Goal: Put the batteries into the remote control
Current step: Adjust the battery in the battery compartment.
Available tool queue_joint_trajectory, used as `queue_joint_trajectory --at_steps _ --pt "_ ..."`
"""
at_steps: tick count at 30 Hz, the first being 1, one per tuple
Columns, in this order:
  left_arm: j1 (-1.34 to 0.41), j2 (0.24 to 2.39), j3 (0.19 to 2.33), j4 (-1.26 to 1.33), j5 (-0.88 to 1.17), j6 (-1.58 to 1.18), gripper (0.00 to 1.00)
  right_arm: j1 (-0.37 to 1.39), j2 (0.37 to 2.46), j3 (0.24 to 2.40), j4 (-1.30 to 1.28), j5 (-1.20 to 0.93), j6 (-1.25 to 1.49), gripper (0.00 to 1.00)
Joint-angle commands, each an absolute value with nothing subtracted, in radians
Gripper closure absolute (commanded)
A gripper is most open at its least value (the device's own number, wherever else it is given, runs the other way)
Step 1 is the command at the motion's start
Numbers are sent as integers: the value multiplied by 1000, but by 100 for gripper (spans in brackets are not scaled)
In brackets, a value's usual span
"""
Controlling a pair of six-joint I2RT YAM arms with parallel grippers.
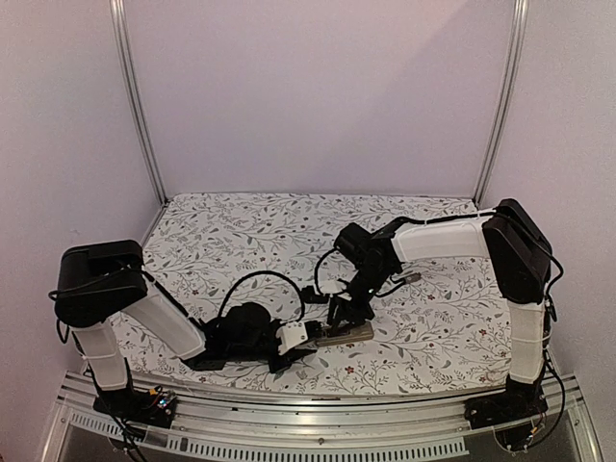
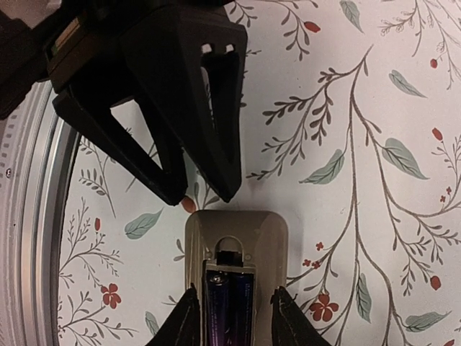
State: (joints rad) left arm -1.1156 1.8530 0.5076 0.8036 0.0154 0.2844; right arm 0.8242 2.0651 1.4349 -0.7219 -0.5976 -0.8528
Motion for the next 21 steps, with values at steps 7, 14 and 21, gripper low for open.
queue_joint_trajectory --at_steps 7,14,21 --pt "-1131 1882 528 772 4 291 68 821 2081 1424 -713 -615 -840 69" --pt "-1132 1885 533 766 3 295 68 827 2101 1417 -707 -588 -834 73" --pt "-1133 1887 534 764 2 295 69 833 2099 1389 -704 -554 -831 73"
